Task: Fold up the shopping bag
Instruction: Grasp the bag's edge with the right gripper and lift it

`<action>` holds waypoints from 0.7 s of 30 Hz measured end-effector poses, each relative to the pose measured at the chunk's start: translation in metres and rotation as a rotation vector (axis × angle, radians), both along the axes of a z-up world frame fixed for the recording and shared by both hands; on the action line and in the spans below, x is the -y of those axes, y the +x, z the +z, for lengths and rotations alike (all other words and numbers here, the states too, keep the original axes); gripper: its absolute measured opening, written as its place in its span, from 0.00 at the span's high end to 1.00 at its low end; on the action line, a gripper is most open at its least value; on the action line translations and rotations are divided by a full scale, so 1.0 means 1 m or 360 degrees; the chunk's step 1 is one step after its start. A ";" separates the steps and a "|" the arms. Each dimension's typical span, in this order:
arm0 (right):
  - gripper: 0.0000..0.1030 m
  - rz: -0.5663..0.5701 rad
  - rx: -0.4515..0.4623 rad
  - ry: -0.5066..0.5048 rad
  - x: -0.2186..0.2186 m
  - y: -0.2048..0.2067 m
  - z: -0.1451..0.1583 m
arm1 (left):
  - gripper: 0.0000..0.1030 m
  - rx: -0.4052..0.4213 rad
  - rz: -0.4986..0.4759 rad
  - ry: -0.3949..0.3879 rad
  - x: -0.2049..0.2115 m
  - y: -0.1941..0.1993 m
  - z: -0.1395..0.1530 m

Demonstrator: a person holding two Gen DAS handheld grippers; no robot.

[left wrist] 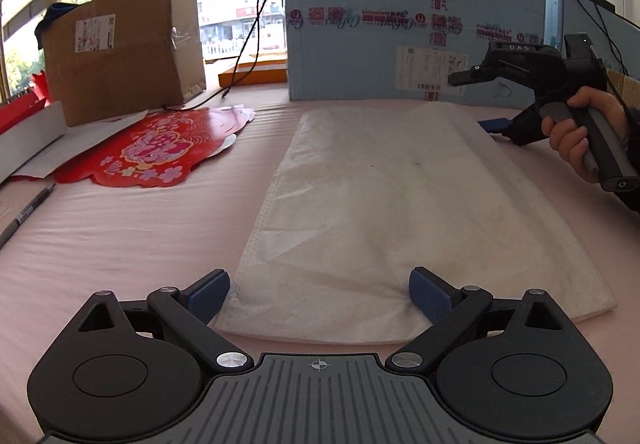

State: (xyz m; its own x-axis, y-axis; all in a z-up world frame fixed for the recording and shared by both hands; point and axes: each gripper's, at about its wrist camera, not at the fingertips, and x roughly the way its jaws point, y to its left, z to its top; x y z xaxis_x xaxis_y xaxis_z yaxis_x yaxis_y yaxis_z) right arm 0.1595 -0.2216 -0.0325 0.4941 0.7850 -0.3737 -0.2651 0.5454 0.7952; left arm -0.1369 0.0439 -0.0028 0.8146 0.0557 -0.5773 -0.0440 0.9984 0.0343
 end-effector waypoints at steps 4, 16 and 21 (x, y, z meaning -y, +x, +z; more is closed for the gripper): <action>0.70 0.0097 -0.0130 0.0094 -0.002 0.001 -0.008 | 0.02 -0.0003 0.0015 0.0011 0.001 0.001 0.000; 0.96 -0.0021 -0.0098 -0.0061 -0.001 -0.015 0.004 | 0.03 0.0223 -0.0142 0.0090 0.035 -0.005 0.019; 0.96 -0.0183 0.0058 -0.0209 0.004 -0.043 0.031 | 0.03 0.0314 -0.0561 0.0085 0.086 -0.003 0.024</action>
